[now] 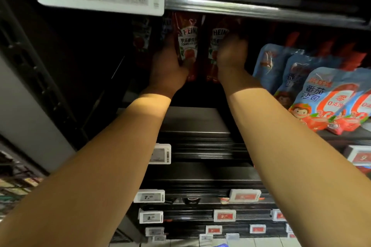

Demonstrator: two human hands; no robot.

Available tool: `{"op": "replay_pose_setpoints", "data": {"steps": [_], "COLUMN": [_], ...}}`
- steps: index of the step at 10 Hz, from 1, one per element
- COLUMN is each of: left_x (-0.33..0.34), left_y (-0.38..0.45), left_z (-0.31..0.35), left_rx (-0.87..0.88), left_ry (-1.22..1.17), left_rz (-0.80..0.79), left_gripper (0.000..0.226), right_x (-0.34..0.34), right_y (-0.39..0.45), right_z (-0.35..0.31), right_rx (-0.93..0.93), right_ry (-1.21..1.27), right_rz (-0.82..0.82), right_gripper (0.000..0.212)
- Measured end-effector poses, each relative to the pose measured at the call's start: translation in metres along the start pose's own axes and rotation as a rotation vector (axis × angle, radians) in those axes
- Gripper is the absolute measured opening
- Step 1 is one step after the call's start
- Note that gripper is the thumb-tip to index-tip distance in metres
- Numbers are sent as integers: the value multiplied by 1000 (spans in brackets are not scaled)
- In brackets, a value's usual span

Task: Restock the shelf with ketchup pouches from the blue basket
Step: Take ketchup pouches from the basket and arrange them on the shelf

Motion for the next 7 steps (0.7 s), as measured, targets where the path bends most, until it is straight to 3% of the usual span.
{"op": "replay_pose_setpoints", "data": {"steps": [2,5,6,7], "left_x": [5,1,-2,-3], "left_y": [1,3,1,-1], "left_z": [-1,-2,1,2], "left_rx": [-45,-80,-85,-71], "left_ry": [83,104,89,96], "left_rz": [6,68,59,40], "left_gripper": [69,73,75,66], "right_x": [10,10,13,13], "right_y": [16,21,12,9], "right_z": [18,41,43,44], "right_rx": [-101,-157,-132,-161], "right_ry": [-93,-265,-191,-285], "right_rz": [198,100,-18,-75], "right_gripper": [47,64,88,103]}}
Point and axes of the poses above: each hand's wrist, its own y-axis towards the middle knuckle, its own x-axis out of the palm, z = x × y, the point moved 2 cm from there along y, towards the middle knuckle, and after that the axes turned 7 degrees about -x, right-handed, at the moved point
